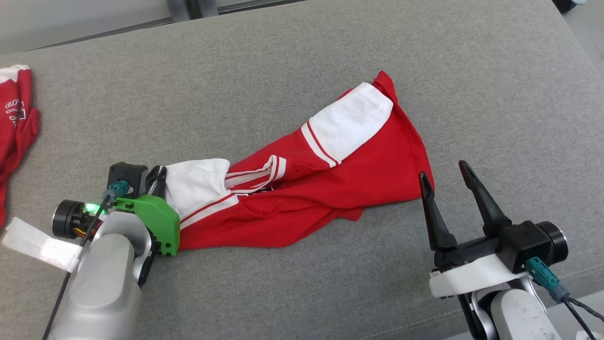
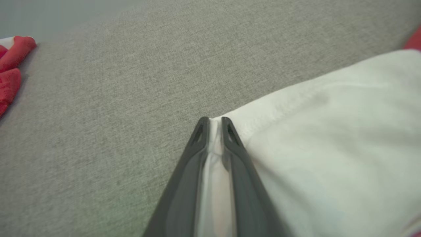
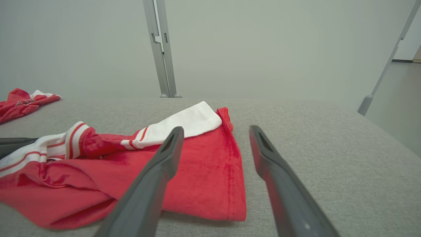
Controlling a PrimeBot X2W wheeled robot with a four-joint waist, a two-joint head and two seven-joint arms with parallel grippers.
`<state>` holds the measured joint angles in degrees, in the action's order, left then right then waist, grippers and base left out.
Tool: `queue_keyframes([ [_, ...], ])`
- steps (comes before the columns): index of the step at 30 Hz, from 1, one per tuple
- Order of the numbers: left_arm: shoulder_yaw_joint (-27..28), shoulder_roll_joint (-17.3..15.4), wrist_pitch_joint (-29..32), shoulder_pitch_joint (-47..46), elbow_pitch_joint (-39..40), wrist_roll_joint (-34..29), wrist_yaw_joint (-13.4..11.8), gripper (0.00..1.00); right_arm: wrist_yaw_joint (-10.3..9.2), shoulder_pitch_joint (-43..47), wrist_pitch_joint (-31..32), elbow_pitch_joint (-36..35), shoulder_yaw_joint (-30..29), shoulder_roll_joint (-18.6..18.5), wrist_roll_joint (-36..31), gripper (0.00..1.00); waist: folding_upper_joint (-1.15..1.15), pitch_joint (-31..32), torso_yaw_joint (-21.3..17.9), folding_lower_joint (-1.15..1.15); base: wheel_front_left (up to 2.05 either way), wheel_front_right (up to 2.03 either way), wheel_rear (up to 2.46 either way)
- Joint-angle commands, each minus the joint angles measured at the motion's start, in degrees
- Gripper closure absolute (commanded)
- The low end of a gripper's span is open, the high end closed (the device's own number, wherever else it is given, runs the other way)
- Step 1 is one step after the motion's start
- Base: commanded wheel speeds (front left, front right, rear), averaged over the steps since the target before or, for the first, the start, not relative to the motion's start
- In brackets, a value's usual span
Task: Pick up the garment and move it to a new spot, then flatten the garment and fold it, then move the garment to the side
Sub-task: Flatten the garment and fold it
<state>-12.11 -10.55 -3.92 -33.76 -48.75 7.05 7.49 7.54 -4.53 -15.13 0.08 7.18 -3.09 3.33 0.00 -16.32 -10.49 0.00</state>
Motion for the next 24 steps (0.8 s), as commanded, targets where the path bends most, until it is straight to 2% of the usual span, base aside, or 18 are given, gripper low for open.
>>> queue_keyframes([
  [1,-0.1,-0.9,-0.9,-0.1,-0.3,1.1,0.0,1.0,-0.1,-0.2,0.0,0.1,-0.1,0.0,0.1,0.0,0.0,0.0,-0.2,0.0,0.0,0.0,0.0],
  [6,1.5,-2.3,-7.4,0.6,3.7,4.7,0.0,1.0,-0.1,0.8,0.0,0.8,-0.8,-0.3,0.7,0.0,0.0,0.4,-0.3,0.0,0.0,0.0,0.0],
  [10,3.9,-4.1,-10.1,2.5,8.8,6.4,-0.4,1.0,-0.1,1.7,0.0,3.3,-1.8,-0.3,3.1,0.0,0.0,1.0,0.3,0.0,0.0,0.0,0.0],
  [15,6.3,-5.8,-10.9,6.0,16.3,7.5,-1.9,1.0,-0.1,0.9,0.0,10.5,-1.1,-1.4,8.4,0.0,0.0,1.8,1.4,0.0,0.0,0.0,0.0],
  [20,7.6,-6.9,-10.7,9.1,21.5,8.3,-2.6,1.0,-0.1,-2.9,0.0,17.7,3.6,-4.7,7.9,0.0,0.0,2.0,2.3,0.0,0.0,0.0,0.0],
  [24,7.6,-7.1,-9.8,10.1,24.1,8.9,-3.1,1.0,-0.1,-6.3,0.0,22.1,6.2,-5.8,7.1,0.0,0.0,1.9,3.0,0.0,0.0,0.0,0.0],
])
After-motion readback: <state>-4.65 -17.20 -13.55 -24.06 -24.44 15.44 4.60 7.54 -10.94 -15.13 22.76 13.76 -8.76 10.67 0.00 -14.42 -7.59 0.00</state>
